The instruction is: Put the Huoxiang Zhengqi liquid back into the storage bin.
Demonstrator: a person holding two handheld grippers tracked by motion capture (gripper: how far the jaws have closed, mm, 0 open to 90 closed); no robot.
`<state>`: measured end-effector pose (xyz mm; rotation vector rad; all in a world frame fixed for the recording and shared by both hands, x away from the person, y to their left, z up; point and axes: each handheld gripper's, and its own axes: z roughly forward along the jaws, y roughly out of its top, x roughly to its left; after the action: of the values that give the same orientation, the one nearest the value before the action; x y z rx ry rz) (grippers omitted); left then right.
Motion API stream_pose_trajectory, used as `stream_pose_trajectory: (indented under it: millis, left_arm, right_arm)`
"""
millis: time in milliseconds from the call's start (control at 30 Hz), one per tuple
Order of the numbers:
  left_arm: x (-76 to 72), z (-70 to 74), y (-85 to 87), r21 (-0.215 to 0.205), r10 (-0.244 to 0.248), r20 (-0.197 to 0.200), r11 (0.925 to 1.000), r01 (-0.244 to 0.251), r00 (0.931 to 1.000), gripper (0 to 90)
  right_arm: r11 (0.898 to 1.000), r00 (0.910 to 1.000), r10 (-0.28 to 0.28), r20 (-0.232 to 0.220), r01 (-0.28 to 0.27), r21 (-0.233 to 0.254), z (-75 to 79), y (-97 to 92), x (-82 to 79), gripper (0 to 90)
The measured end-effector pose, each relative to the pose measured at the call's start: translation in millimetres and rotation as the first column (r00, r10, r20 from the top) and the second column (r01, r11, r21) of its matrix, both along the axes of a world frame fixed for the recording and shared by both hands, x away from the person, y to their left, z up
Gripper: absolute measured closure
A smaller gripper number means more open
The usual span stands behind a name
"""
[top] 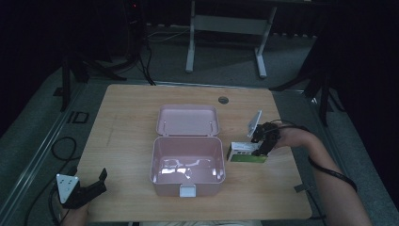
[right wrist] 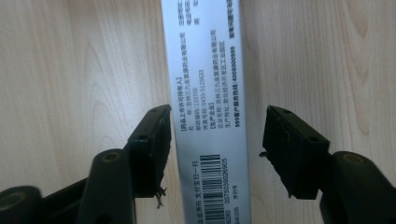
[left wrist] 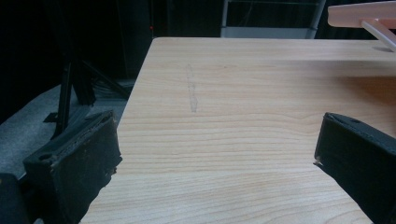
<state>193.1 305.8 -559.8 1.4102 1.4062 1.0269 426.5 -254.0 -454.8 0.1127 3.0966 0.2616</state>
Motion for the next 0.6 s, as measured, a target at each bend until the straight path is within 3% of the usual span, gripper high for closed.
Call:
stream_pose_trajectory:
  millis: [300, 600]
  left_arm:
    - [0.3, -0.2, -0.4, 0.003, -0.003, -0.002, 1.0000, 0.003, 1.0000, 0.2]
    - [0.3, -0.2, -0.6, 0.003, -0.004, -0.003, 1.0000, 0.004, 1.0000, 0.2]
  right_arm:
    - [0.999, 0.9998, 0.017, -0.005, -0.017, -0.044, -4.1, 4.3, -1.7, 58.0]
    - [0.997, 0.9997, 0.020, -0.014, -0.021, -0.068, -3.1, 8.7, -3.3, 61.0]
